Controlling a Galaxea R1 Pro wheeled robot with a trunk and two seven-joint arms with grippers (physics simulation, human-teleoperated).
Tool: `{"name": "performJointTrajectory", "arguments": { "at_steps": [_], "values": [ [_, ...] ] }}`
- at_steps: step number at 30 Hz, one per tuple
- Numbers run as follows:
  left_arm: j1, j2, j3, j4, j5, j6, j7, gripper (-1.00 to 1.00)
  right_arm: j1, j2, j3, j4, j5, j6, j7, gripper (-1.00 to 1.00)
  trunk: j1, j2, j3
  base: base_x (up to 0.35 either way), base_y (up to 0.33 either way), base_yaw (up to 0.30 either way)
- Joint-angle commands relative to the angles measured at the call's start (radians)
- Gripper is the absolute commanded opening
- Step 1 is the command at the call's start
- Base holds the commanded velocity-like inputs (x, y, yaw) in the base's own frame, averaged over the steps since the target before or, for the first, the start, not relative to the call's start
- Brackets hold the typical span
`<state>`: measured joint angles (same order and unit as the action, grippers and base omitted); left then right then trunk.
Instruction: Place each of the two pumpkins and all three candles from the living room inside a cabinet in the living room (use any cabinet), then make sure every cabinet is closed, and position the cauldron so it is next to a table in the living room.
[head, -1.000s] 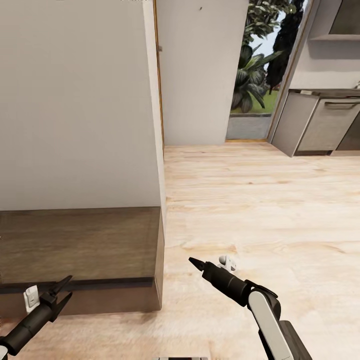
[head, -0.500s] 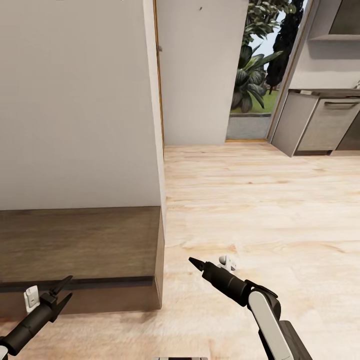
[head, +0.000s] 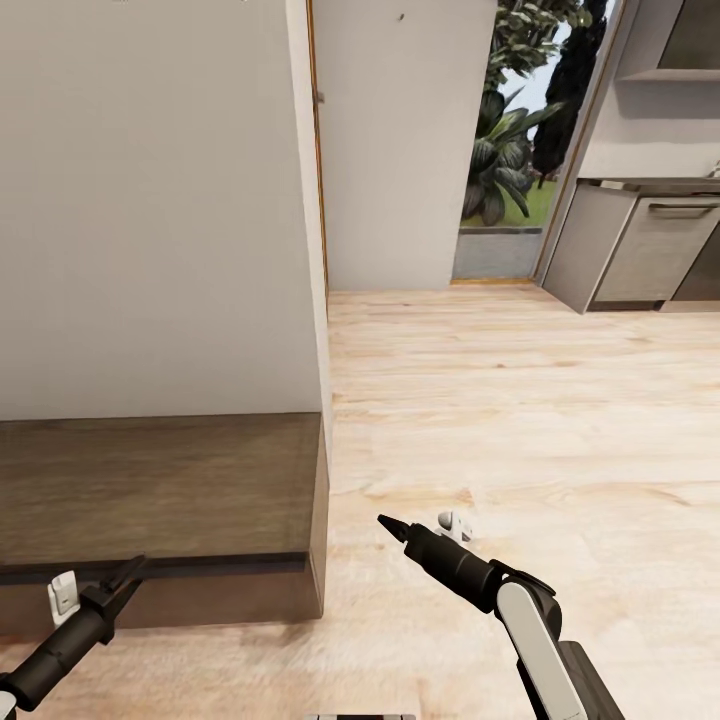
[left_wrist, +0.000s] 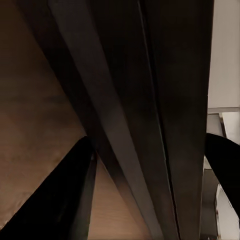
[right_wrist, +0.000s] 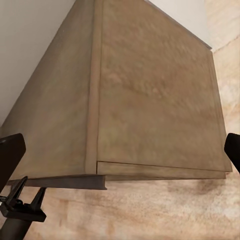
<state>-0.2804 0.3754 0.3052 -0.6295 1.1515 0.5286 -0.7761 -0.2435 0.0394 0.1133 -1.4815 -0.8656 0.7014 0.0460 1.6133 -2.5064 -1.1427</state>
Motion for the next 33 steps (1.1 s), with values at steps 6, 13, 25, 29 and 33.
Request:
{"name": "performJointTrajectory", "arguments": {
  "at_steps": [6, 13, 25, 29, 33],
  "values": [
    [0.000, 0.000, 0.000, 0.001, 0.004, 0.005, -0.001, -1.00, 0.000, -0.001, -0.001, -0.001, 0.003, 0.004, 0.006, 1.00, 0.000, 0.000, -0.001, 0.000, 0.000, 0.000],
    [0.000, 0.000, 0.000, 0.001, 0.004, 0.005, -0.002, -1.00, 0.000, -0.001, -0.001, -0.001, 0.003, 0.005, 0.006, 1.00, 0.000, 0.000, -0.001, -0.034, 0.000, 0.000],
    [0.000, -0.001, 0.000, 0.001, 0.004, 0.005, 0.000, -1.00, 0.000, -0.001, -0.001, 0.000, 0.004, 0.005, 0.006, 1.00, 0.000, 0.000, -0.001, -0.034, 0.007, 0.000],
    [0.000, -0.001, 0.000, 0.001, 0.004, 0.005, 0.000, -1.00, 0.000, -0.001, -0.001, 0.000, 0.003, 0.005, 0.006, 1.00, 0.000, 0.000, -0.001, 0.000, 0.000, 0.000],
    [0.000, -0.001, 0.000, 0.001, 0.004, 0.005, 0.001, -1.00, 0.000, -0.001, -0.001, 0.000, 0.002, 0.004, 0.006, 1.00, 0.000, 0.000, -0.001, 0.000, 0.000, 0.000]
  ]
}}
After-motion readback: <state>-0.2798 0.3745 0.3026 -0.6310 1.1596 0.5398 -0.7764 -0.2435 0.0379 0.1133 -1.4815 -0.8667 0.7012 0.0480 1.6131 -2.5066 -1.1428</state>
